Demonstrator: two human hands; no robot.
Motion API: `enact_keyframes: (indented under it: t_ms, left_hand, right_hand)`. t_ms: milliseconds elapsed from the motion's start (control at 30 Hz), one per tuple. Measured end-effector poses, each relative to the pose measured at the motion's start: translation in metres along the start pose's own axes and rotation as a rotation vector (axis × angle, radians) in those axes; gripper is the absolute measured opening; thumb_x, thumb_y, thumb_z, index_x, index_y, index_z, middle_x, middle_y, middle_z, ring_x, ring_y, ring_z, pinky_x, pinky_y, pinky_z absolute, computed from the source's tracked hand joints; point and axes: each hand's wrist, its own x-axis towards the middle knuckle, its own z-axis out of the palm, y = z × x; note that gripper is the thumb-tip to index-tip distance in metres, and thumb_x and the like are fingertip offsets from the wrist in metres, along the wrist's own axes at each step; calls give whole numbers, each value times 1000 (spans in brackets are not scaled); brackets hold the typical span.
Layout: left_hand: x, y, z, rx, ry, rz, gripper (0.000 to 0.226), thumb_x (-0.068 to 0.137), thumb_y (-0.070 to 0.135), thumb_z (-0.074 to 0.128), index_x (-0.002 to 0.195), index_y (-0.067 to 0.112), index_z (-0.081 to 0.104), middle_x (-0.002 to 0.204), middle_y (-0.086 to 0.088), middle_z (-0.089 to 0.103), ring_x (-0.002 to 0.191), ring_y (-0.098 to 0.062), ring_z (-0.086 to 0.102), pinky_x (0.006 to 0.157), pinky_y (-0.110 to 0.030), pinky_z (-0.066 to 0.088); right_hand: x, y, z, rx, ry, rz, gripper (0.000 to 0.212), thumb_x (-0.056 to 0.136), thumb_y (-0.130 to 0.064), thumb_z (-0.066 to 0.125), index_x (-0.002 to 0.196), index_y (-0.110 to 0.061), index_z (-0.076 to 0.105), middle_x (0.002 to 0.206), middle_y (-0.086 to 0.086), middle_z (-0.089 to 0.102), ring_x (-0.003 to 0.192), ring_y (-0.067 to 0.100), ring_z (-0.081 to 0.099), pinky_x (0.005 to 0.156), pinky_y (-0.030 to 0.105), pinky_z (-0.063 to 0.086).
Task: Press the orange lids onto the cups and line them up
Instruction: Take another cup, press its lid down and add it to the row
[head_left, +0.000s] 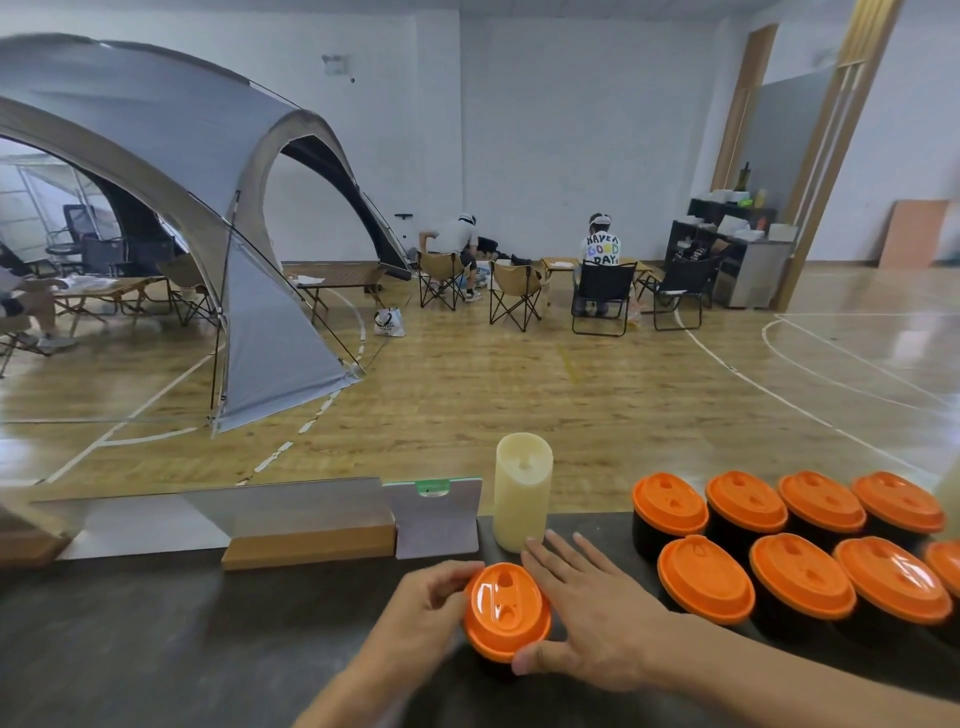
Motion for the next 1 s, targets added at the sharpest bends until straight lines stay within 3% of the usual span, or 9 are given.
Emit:
enact_keyframes:
  t_ms: [200, 367, 533, 667, 767, 833, 900, 1000]
  left_hand:
    - [37, 20, -19, 192, -129, -10, 8, 93, 32, 68, 87, 30, 74, 88, 19, 74, 86, 4, 69, 76, -19, 51]
    - [56, 34, -15, 278, -185, -28, 23, 86, 45, 73, 80, 23, 70, 79, 12, 75, 75, -3, 71, 64, -17, 52]
    - [42, 32, -1, 212, -13, -5, 21, 87, 42, 72, 78, 24, 69, 74, 13, 74, 69, 0, 70, 58, -15, 52]
    - [14, 17, 7, 164, 116, 50, 18, 100, 27, 58, 87, 31, 70, 80, 13, 73, 80, 4, 68, 75, -23, 59]
    - [-1, 10, -5, 199, -54, 69, 26, 101, 21, 54, 117, 40, 62, 111, 19, 67, 103, 7, 61, 98, -27, 51]
    - [-10, 9, -8, 236, -186, 22, 57, 91, 38, 68, 142, 38, 43, 131, 22, 54, 121, 0, 52, 111, -34, 42]
    - [-18, 13, -6, 333, -251, -6, 93, 76, 49, 76, 151, 38, 22, 142, 21, 40, 134, -6, 40, 117, -34, 33]
    - [-25, 20, -1, 419, -220, 63, 105, 75, 46, 82, 155, 33, 15, 150, 17, 35, 139, -7, 34, 119, -35, 29]
  right_hand:
    - [1, 1, -2, 2, -2, -26, 113, 81, -87, 41, 158, -25, -12, 166, -5, -17, 149, 14, -23, 120, 38, -16]
    - [2, 2, -1, -9, 3, -48, 113, 82, -87, 39, 158, -22, -12, 166, -3, -16, 149, 13, -22, 118, 36, -17]
    - [1, 1, -2, -3, -6, -33, 111, 84, -84, 41, 159, -21, -11, 167, 0, -14, 150, 16, -19, 120, 38, -14]
    - [0, -2, -3, -17, -1, -22, 110, 84, -83, 41, 159, -21, -9, 167, 1, -11, 151, 18, -16, 121, 39, -14]
    - [1, -2, -1, -23, 15, -19, 110, 84, -84, 41, 159, -20, -7, 168, 3, -9, 152, 19, -14, 121, 41, -14]
    - [3, -1, 2, -23, 33, -17, 111, 83, -85, 40, 159, -20, -6, 168, 3, -8, 152, 19, -13, 119, 40, -16]
    - [4, 0, 4, -19, 57, -12, 112, 81, -86, 41, 159, -20, -4, 168, 3, -5, 152, 20, -12, 117, 41, -18]
    - [1, 0, 2, 38, 127, -43, 112, 78, -84, 51, 159, -19, 11, 168, 3, 10, 153, 20, -4, 112, 39, -19]
